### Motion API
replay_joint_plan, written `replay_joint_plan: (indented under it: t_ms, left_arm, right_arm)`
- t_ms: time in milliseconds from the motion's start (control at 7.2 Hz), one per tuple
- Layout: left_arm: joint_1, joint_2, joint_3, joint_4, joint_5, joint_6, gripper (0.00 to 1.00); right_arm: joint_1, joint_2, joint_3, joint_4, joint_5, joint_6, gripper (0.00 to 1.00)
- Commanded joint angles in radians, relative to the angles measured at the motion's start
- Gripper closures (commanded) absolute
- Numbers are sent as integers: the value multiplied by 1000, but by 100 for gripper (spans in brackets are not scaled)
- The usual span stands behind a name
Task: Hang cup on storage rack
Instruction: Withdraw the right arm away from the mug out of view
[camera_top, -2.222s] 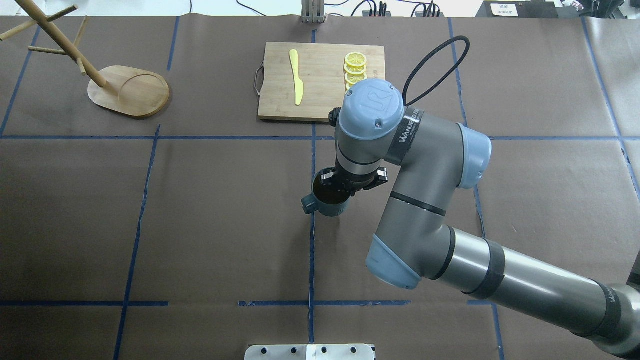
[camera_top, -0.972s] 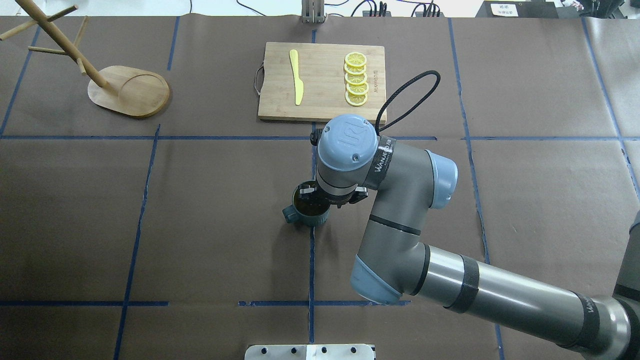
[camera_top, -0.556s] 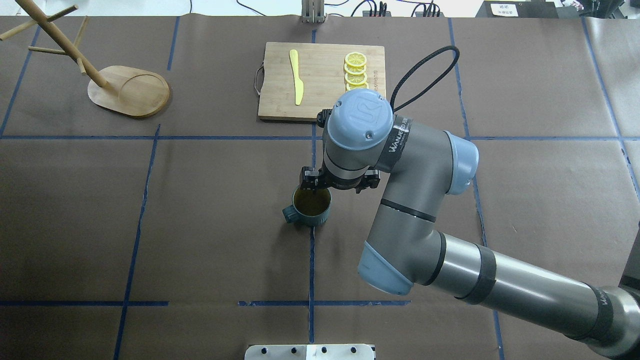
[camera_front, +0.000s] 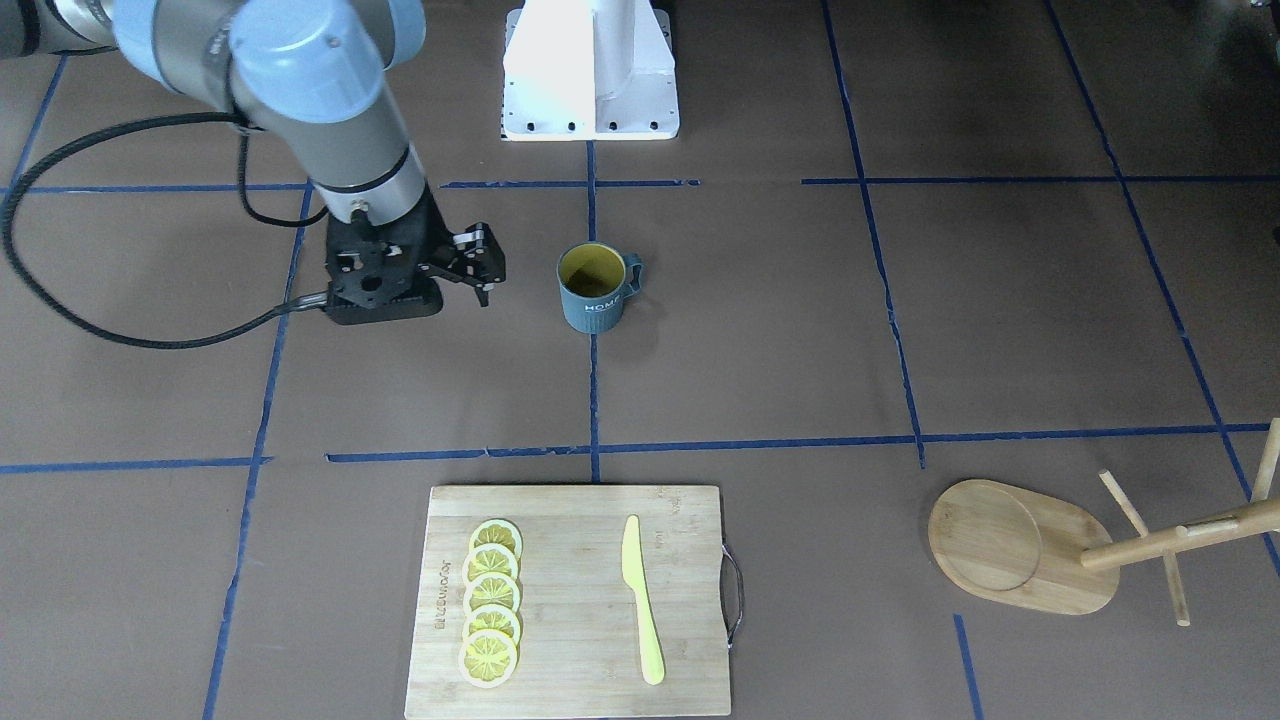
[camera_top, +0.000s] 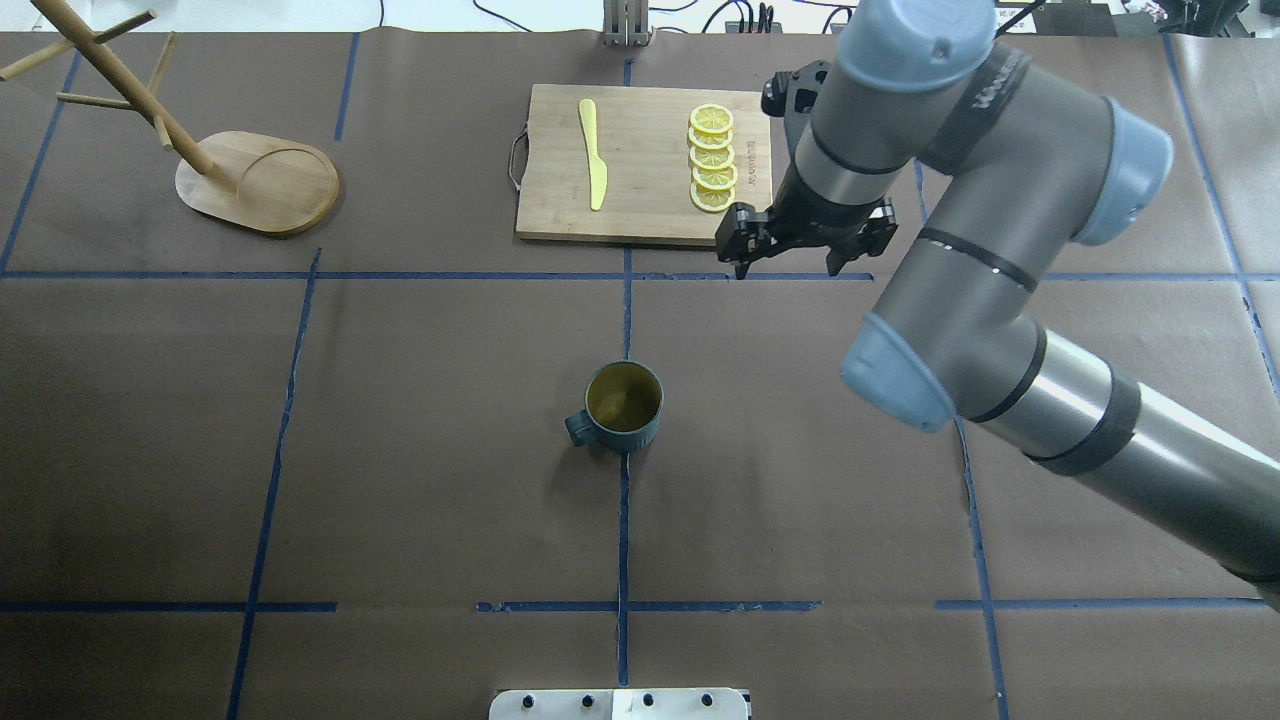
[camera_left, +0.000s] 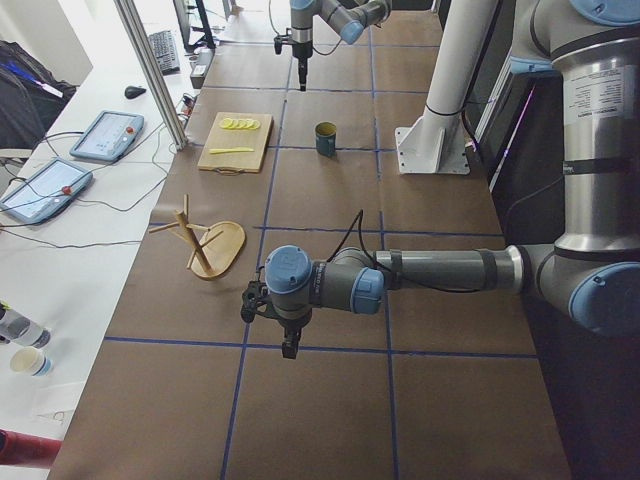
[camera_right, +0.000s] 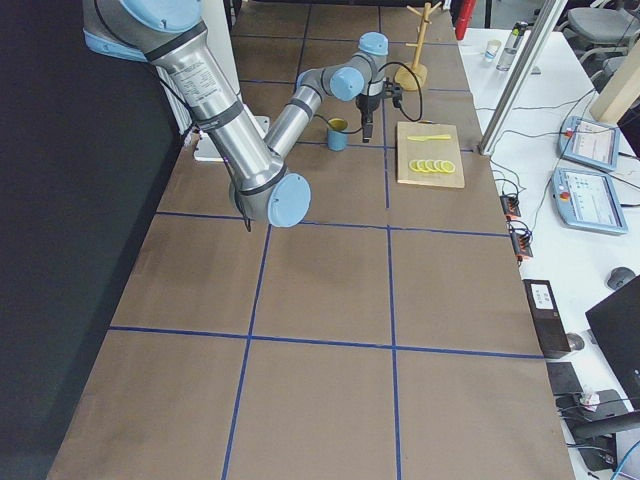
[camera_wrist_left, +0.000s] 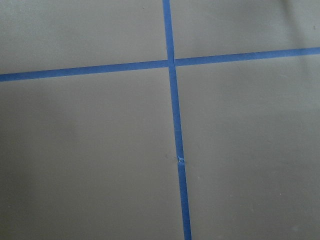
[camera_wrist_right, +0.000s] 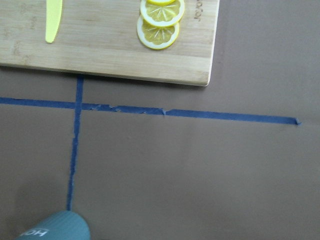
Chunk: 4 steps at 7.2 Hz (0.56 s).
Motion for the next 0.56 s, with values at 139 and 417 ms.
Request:
replay_joint_plan:
  t_ms: [139, 417]
  left_arm:
    - [0, -5, -5, -27, 1, -5, 0]
    - [0, -5, -5, -33, 0, -8, 0]
  right_arm:
    - [273, -226, 20, 0, 128, -478, 0]
    - [400, -422, 53, 6, 154, -767, 0]
